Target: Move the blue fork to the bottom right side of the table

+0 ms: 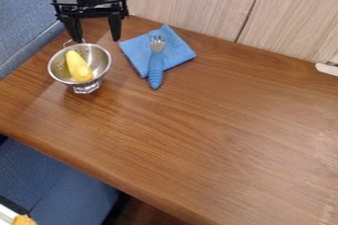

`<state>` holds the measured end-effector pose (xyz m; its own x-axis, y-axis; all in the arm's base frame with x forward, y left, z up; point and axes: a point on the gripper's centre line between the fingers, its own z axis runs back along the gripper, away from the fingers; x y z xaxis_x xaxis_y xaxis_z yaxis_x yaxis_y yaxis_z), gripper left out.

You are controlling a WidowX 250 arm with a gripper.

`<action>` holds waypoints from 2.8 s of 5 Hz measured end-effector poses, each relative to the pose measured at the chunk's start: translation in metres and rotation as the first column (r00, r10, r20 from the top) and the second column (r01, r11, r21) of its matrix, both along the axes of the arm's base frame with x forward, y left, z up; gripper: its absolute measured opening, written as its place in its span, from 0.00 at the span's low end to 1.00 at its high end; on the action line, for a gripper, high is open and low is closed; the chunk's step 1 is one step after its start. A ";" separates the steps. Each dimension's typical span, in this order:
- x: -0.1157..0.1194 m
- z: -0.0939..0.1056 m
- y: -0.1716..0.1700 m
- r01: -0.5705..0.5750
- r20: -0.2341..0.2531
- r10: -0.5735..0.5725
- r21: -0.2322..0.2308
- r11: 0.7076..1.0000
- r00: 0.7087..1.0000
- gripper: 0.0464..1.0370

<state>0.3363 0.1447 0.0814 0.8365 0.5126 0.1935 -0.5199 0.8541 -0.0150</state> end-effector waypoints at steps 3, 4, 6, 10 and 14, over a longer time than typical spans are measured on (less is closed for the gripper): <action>0.025 -0.013 -0.039 0.150 -0.004 -0.150 -0.029 0.988 0.989 0.96; 0.040 -0.007 -0.059 0.227 0.027 -0.227 -0.003 0.974 0.974 0.96; 0.054 -0.043 -0.084 0.339 -0.065 -0.338 0.008 0.941 0.939 0.96; 0.038 -0.075 -0.072 0.240 -0.209 -0.226 0.047 0.970 0.951 0.96; 0.042 -0.084 -0.086 0.226 -0.203 -0.200 0.116 0.967 0.959 0.40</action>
